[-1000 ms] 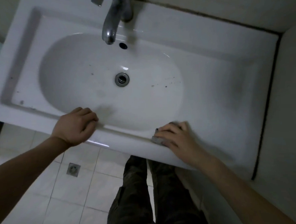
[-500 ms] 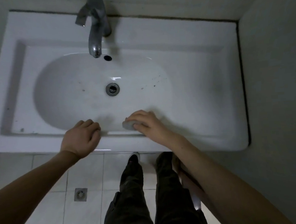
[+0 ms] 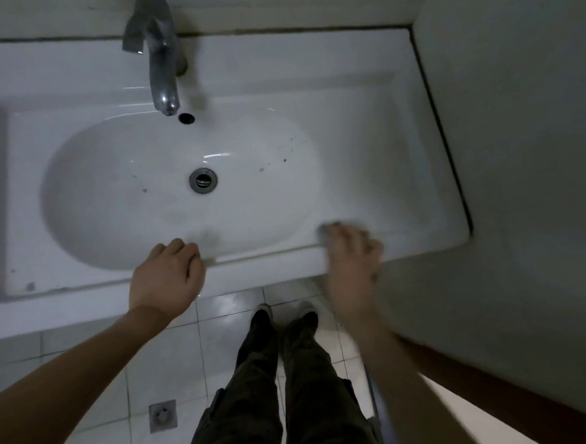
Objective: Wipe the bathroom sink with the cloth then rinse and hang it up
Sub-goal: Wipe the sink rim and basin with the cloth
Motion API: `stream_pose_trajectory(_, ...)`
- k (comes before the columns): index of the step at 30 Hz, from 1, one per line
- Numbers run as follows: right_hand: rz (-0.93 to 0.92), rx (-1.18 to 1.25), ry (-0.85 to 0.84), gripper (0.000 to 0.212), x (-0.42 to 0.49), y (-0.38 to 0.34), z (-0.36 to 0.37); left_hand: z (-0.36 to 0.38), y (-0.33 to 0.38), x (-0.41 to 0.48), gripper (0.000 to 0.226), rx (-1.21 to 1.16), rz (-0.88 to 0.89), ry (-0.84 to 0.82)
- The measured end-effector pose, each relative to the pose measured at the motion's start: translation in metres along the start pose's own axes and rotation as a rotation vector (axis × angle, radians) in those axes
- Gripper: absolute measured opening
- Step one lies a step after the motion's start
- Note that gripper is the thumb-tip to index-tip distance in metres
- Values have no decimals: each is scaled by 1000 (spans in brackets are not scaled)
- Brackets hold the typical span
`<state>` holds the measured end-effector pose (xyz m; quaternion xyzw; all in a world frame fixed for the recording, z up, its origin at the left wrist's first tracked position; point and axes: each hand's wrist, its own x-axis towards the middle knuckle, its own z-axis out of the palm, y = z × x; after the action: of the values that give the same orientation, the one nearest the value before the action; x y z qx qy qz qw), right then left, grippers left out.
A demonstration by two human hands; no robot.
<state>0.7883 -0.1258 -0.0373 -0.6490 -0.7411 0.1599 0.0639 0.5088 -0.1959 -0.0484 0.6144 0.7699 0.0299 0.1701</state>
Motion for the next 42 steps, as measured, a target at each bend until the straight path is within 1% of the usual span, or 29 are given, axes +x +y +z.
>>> stream_pose_trajectory(2, -149, -23, -111, 58, -21, -63, 35, -2, 0, 0, 27, -11, -3, 4)
stream_pose_trajectory(4, -257, -35, -196, 63, -38, -97, 56, -2, 0, -2, 28, -21, -1, 6)
stream_pose_trajectory(6, -363, -48, -195, 67, -37, -84, 48, -1, -1, -2, 29, -25, -9, 11)
stream_pose_trajectory(7, -394, -75, -149, 67, -32, -62, 37, -1, -1, -2, 28, -24, -16, 9)
stream_pose_trajectory(8, -385, -107, -88, 64, -24, -35, 25, -1, 0, -2, 27, -20, -19, 5)
stream_pose_trajectory(9, -312, -140, -10, 59, -15, -3, 11, -1, 1, -1, 27, -16, -17, 2)
stream_pose_trajectory(10, -186, -148, 73, 53, -4, 32, -4, -1, 1, 0, 26, -15, -17, 2)
stream_pose_trajectory(12, 99, -87, 205, 40, 10, 89, -36, 1, 1, 0, 28, -22, -22, 13)
stream_pose_trajectory(13, 185, -41, 247, 36, 13, 97, -43, 2, 0, -1, 28, -18, -23, 22)
stream_pose_trajectory(14, 201, -37, 248, 36, 13, 89, -40, 3, 0, -2, 29, -10, -24, 29)
stream_pose_trajectory(15, 157, -31, 225, 38, 10, 66, -26, 3, 0, -2, 29, 1, -20, 31)
stream_pose_trajectory(17, -20, 24, 208, 45, -6, 0, 10, 2, 1, -1, 29, 15, -11, 25)
stream_pose_trajectory(20, -169, 143, 51, 53, -45, -93, 48, 1, 1, 0, 32, 1, -8, 36)
stream_pose_trajectory(22, -246, 161, -2, 56, -50, -107, 50, 1, 2, 0, 33, -17, -4, 34)
stream_pose_trajectory(24, -327, 95, 22, 56, -40, -84, 39, 0, 0, -1, 32, -27, -2, 26)
stream_pose_trajectory(26, -287, 10, 95, 59, -25, -43, 21, 1, -2, -1, 30, -31, 0, 14)
stream_pose_trajectory(27, -232, -26, 154, 55, -16, -18, 11, 1, -3, -1, 30, -35, -3, 13)
stream_pose_trajectory(28, -146, -30, 201, 48, -7, 6, 2, 1, -3, -1, 29, -42, -6, 14)
stream_pose_trajectory(30, 80, 36, 276, 34, 1, 36, -8, 2, -4, -1, 27, -53, -2, 15)
stream_pose_trajectory(32, 251, 85, 328, 32, 0, 31, 1, 2, -4, 0, 27, -65, -4, 12)
stream_pose_trajectory(33, 293, 89, 341, 33, -3, 17, 7, 2, -5, 0, 27, -72, -8, 8)
stream_pose_trajectory(34, 282, 85, 346, 33, -9, -3, 15, 2, -5, 0, 27, -82, -7, 6)
stream_pose_trajectory(37, 111, 78, 313, 35, -36, -76, 46, 3, -6, -1, 28, -108, 3, 15)
stream_pose_trajectory(39, 44, 93, 319, 39, -56, -123, 68, 3, -6, -1, 28, -124, -3, 24)
stream_pose_trajectory(42, 5, 92, 320, 41, -67, -151, 79, 2, -6, -2, 30, -139, -4, 23)
